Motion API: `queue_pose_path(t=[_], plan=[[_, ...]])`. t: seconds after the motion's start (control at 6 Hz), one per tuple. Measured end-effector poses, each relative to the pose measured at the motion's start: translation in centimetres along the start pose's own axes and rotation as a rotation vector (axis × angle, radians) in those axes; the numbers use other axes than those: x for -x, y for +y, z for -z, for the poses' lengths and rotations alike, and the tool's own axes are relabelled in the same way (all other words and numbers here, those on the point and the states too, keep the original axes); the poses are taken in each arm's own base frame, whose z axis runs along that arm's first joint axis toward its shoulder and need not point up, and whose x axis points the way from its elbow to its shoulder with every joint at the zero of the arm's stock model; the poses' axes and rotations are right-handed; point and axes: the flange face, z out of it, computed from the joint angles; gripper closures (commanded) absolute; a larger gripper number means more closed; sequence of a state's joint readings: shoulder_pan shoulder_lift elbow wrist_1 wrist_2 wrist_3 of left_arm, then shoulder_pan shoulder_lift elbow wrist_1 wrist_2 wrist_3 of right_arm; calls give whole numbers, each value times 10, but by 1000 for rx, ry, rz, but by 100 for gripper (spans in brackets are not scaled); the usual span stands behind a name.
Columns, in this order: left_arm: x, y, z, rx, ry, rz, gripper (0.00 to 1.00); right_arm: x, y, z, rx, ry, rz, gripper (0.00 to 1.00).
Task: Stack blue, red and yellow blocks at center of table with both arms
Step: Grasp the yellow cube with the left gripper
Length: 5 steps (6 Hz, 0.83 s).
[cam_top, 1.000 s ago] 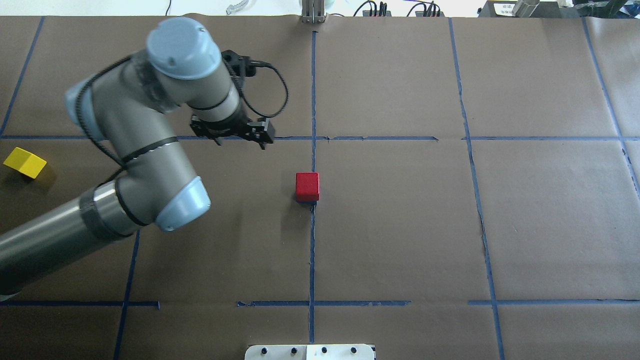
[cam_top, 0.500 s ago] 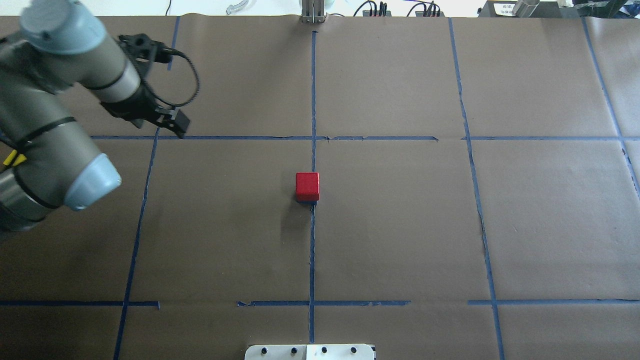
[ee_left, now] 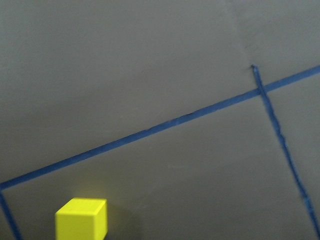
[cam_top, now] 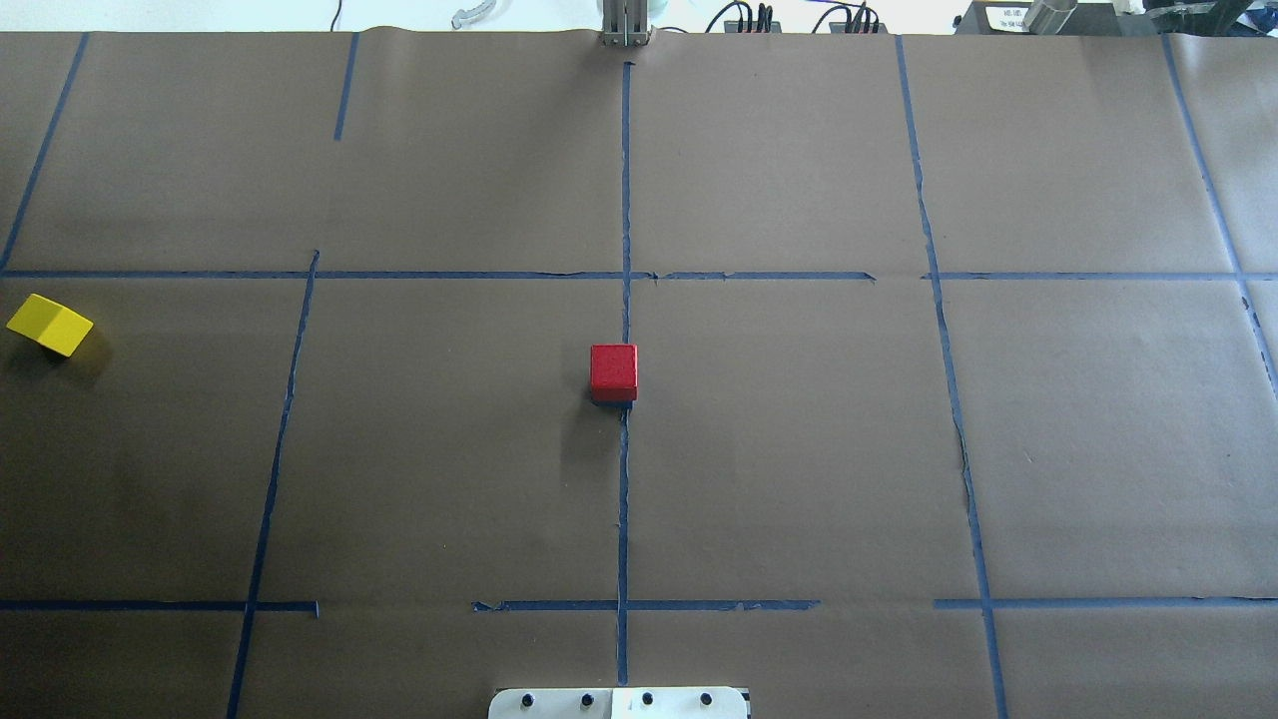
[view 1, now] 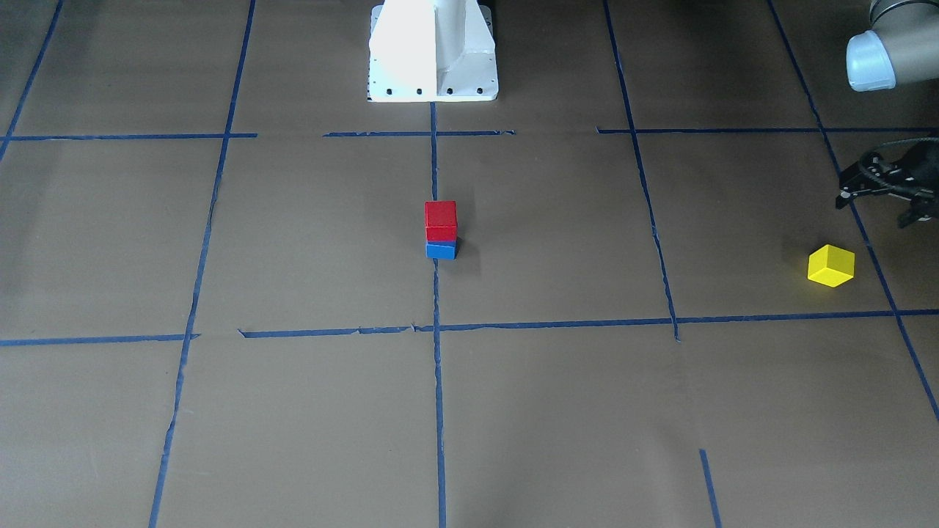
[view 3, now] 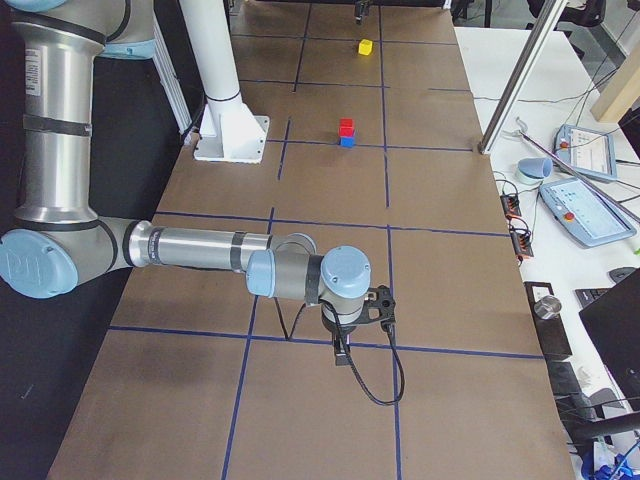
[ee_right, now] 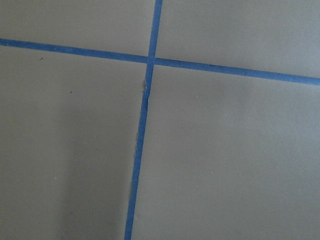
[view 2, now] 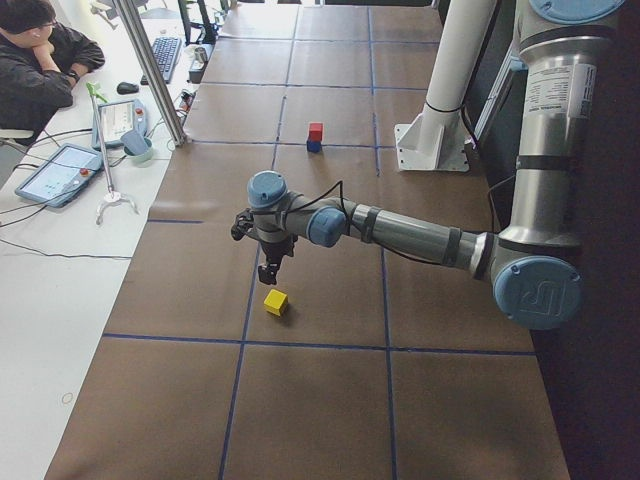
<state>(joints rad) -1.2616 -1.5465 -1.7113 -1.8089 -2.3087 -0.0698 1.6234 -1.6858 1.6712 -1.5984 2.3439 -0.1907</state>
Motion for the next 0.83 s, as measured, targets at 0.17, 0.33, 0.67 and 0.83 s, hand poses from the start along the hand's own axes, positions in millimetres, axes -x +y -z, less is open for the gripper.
queue_pose_path(t=[0.17,0.33,0.67,0.83], plan=[[19,9,-21,-42,5,24,0,0,0,0,0,0,1,0],[29,14,-38,-72,14,40,0,0,0,0,0,0,3,0],[21,-4,-69,-67,32,33,0,0,0,0,0,0,5,0],[21,-18,-80,-57,35,33,0,1,0,0,0,-1,5,0]])
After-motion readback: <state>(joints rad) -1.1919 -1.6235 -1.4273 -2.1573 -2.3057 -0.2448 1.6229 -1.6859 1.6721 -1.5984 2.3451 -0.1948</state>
